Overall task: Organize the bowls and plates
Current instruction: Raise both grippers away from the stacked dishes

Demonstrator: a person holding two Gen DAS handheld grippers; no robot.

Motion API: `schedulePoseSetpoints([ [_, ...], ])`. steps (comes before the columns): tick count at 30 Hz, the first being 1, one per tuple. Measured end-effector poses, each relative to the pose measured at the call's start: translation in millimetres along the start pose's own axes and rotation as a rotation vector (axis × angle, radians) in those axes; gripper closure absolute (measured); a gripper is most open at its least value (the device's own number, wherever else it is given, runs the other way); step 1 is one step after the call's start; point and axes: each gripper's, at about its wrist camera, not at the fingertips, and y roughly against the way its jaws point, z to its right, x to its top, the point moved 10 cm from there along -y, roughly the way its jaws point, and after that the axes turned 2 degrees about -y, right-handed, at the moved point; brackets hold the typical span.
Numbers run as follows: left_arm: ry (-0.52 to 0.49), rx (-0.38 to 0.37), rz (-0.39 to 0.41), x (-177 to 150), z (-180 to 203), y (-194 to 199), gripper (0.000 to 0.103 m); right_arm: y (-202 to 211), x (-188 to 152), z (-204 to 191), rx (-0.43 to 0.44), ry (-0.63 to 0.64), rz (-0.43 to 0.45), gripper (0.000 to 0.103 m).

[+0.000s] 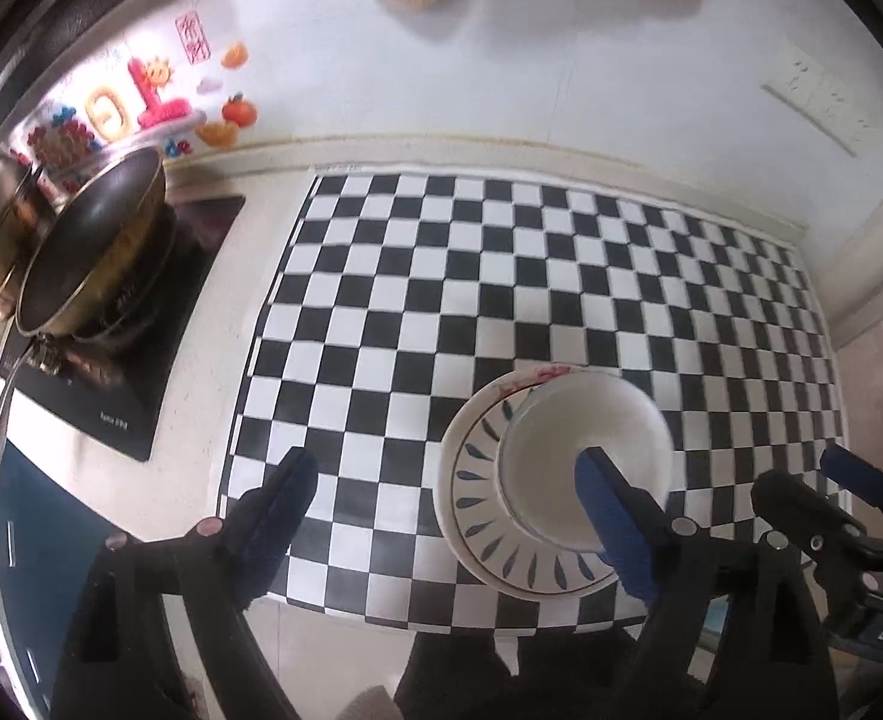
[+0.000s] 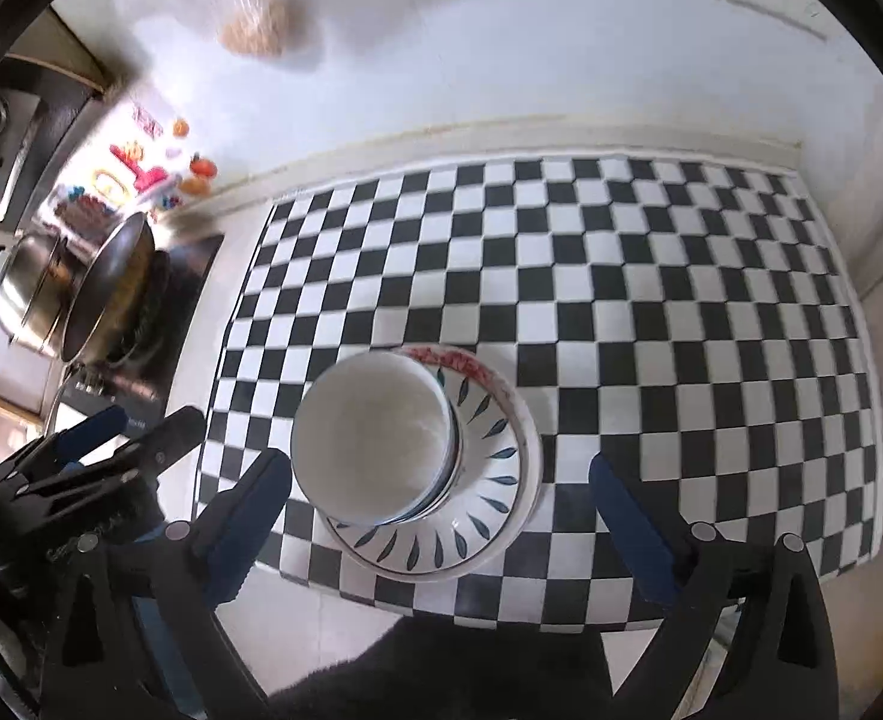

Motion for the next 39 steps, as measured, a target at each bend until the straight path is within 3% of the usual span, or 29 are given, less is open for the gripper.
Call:
schedulePoseSetpoints([
  [4,-0.025,-0.004,0.056,1,3,22,0.008,25,1,2,-0.055,0.002,0.077,0.000],
  [7,-0.031,-0.011,0.081,-1,9,34,0.008,42,-1,5,-0.085,0.018,0.117,0.000],
  [18,-0.007,0.002,0.174,-32,23,94,0.008,115,-34,11,-0.092,0.049,0.226,0.000],
  [21,0.008,0.007,0.207,-48,26,118,0.008,136,-50,13,-0.092,0.058,0.249,0.000],
  [24,0.037,0.010,0.224,-64,24,140,0.001,157,-69,15,-0.082,0.062,0.260,0.000],
  [39,0.080,0.055,0.301,-157,7,222,0.001,258,-169,-11,-0.079,0.126,0.372,0.000],
])
